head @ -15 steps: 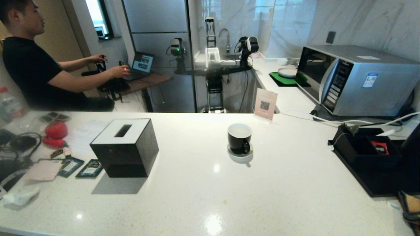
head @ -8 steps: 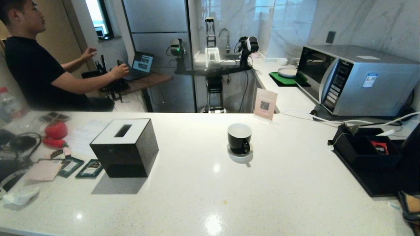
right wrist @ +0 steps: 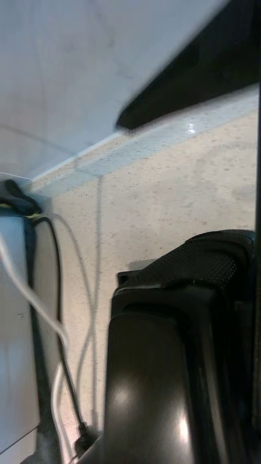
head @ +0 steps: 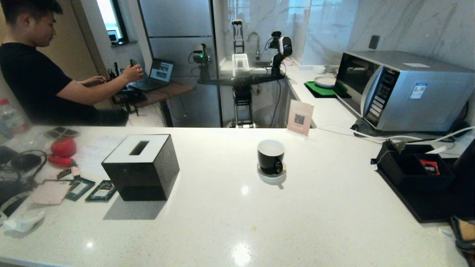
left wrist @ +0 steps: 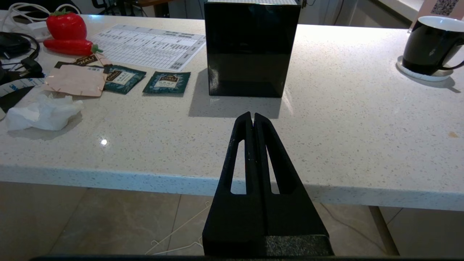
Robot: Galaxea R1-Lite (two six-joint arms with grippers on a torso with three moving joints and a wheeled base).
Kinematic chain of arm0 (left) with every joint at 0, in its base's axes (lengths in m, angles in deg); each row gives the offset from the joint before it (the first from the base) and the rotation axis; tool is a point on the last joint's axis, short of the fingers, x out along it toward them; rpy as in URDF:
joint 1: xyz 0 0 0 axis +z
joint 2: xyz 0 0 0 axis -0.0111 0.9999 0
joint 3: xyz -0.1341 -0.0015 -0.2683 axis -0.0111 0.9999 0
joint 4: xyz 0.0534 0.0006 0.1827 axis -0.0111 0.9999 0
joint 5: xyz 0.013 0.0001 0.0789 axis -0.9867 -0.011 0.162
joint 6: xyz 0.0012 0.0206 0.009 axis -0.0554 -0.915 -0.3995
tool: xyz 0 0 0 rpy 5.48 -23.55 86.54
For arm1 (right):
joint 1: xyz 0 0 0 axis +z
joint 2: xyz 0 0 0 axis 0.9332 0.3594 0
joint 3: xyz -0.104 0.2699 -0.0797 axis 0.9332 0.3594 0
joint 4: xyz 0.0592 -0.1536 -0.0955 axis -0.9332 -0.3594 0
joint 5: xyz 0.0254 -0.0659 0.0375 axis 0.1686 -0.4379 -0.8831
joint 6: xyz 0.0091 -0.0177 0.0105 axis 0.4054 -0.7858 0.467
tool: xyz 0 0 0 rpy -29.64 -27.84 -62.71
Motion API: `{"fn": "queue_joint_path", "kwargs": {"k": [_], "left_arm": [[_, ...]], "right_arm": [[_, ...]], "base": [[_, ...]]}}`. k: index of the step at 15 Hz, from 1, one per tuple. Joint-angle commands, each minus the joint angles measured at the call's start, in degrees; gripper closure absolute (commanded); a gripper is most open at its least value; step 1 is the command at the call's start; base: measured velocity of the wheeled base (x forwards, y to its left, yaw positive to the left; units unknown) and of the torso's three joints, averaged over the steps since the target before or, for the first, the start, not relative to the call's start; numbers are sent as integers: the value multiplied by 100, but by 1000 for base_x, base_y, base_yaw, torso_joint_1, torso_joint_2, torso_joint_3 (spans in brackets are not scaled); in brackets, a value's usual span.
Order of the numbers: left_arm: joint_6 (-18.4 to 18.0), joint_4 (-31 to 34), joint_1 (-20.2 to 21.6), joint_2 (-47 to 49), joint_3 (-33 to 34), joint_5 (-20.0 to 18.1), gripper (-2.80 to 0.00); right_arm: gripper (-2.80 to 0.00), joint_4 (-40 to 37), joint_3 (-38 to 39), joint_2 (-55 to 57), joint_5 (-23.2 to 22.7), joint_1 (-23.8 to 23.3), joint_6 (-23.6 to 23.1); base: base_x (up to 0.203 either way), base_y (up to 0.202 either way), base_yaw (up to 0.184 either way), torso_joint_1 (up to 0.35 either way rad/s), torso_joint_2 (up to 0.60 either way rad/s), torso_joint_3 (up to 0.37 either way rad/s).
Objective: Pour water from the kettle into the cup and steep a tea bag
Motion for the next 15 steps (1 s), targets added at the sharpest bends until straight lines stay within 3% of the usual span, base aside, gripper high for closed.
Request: {"fn": "queue_joint_path", "kwargs": {"k": [1,9,15], "left_arm": [[4,-2,1,0,0,5,0],[4,-2,1,0,0,5,0],[4,-2,1,0,0,5,0]], "right_arm": [[0,201,1,19,-45,1,128],[0,242,25,54,-80,-5,137],[0,832,489,-158,-90,-8,163]], "base": [[0,0,0,0,0,0],[0,0,0,0,0,0],[0,0,0,0,0,0]]}}
